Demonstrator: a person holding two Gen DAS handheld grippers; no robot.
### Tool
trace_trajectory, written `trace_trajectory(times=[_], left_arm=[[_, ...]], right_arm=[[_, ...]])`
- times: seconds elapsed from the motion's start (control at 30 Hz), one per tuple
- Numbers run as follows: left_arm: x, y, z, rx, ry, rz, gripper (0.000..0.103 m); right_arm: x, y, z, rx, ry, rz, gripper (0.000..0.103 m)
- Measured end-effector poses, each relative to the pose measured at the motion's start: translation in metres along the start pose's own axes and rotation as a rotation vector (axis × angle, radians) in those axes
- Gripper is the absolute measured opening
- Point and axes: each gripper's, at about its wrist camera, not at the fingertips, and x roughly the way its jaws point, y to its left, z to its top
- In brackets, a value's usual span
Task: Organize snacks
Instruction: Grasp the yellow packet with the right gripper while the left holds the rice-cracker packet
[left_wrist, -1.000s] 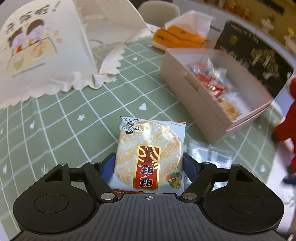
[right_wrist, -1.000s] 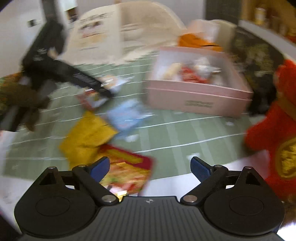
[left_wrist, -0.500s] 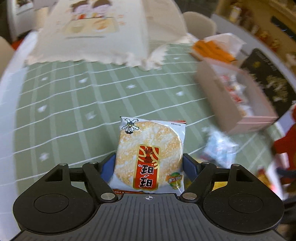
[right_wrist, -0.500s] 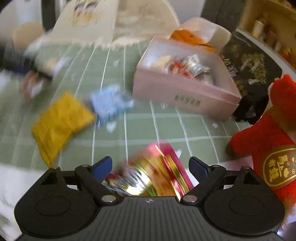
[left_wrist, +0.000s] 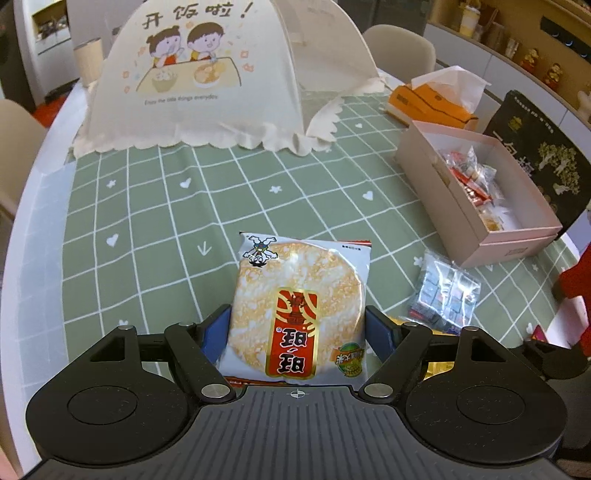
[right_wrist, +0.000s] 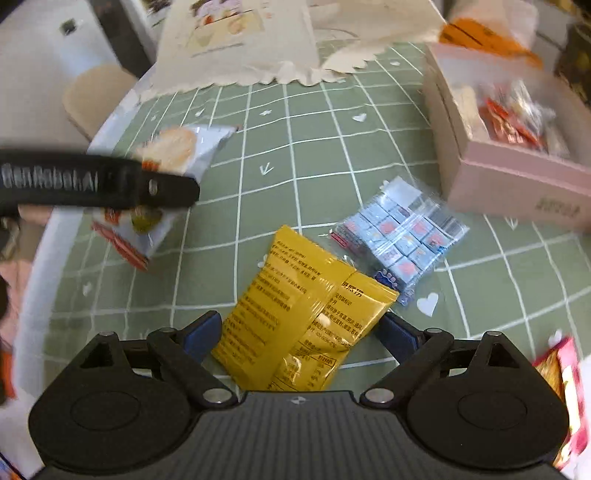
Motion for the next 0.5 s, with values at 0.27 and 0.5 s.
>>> trace_trajectory(times=[0.27,0.5], left_arm=[[0.008,-0.013,-0.01,-0.016,0.063,-0.151,0.081],[0.023,-0.048,-0.028,0.026,0.133,-0.24,0.081]], right_arm=[[-0.051,-0.032,-0.028,-0.078,-0.015,0.055,0.045],[-0.096,-0.072,-0.032,0.013,-0.119,-0.021,0.028]])
